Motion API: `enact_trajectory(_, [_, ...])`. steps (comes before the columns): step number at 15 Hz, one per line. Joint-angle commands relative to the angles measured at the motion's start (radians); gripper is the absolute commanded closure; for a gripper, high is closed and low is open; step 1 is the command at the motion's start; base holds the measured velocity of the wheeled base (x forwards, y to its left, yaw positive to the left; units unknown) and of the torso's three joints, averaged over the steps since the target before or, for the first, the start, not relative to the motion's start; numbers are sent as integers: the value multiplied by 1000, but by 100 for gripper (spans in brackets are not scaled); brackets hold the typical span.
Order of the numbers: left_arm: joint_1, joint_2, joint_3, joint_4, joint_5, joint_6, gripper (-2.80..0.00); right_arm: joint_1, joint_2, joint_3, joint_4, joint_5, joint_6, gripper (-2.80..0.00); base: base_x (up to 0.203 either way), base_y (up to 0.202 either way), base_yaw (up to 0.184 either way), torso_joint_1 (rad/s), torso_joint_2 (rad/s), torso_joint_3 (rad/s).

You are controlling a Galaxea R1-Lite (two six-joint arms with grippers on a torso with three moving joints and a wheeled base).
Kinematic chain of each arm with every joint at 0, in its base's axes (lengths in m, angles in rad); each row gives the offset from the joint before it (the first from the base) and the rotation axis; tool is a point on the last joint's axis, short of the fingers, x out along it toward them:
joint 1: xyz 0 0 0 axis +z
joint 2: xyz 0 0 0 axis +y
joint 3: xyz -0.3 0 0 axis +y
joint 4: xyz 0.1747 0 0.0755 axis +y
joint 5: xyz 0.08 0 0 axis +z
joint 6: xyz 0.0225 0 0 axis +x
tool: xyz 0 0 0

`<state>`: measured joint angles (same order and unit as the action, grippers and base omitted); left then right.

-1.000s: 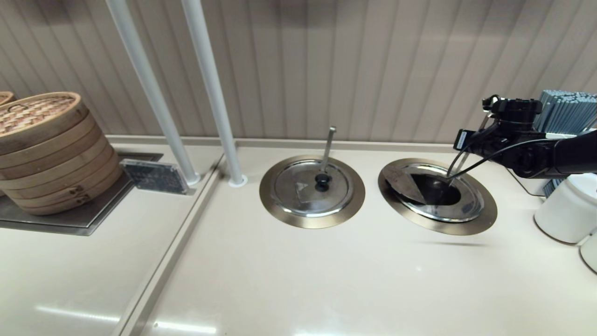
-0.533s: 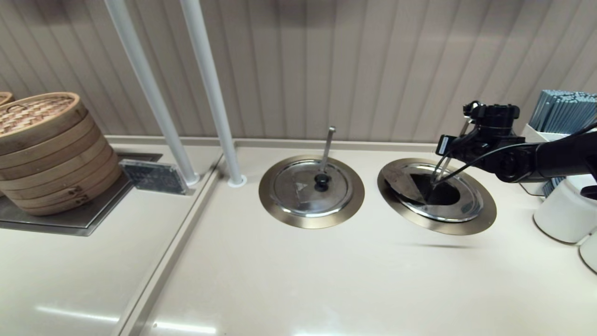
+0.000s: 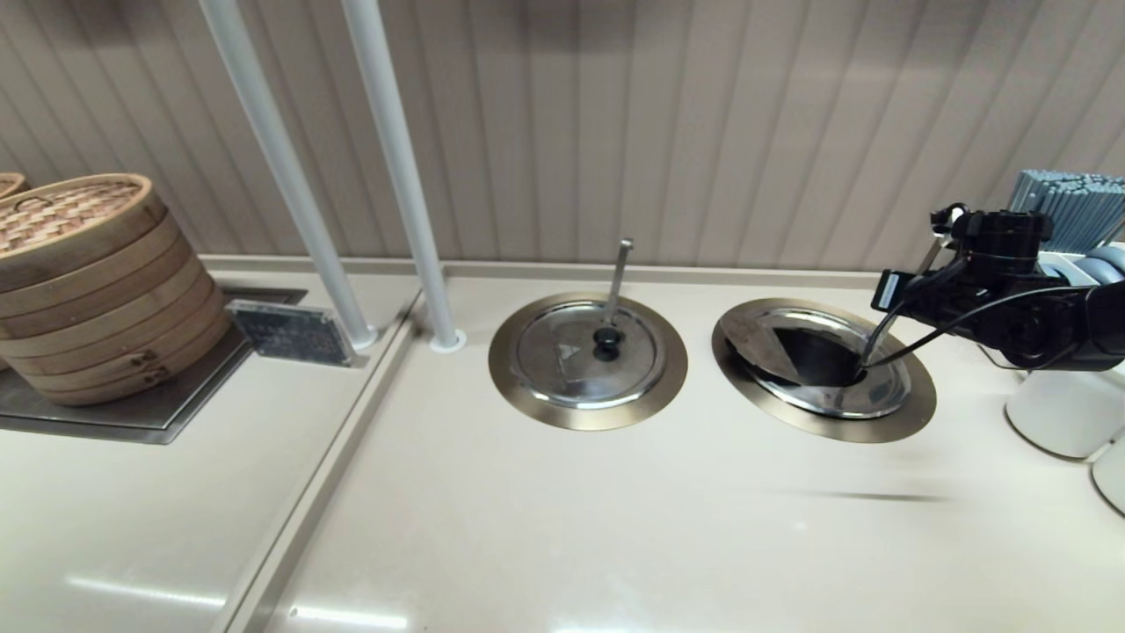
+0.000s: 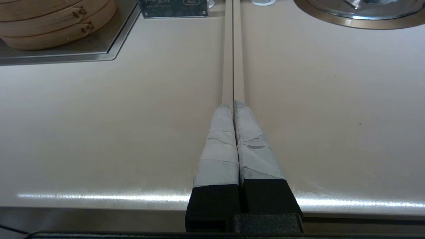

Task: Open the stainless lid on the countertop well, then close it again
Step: Stir with a spoon

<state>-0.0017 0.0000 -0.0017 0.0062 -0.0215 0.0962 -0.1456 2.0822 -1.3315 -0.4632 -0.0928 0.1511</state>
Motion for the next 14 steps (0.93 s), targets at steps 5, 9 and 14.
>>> enact_trajectory(5, [0,0,0,0,0,0,0,6,128,-200,22,-7,0,0,0,0,0,0,0,0])
enact_trajectory(9, [0,0,0,0,0,0,0,82,154,-240,54,-39,1,0,0,0,0,0,0,0])
enact_trajectory(14, [0,0,0,0,0,0,0,95,153,-217,64,-54,-13,0,0,0,0,0,0,0])
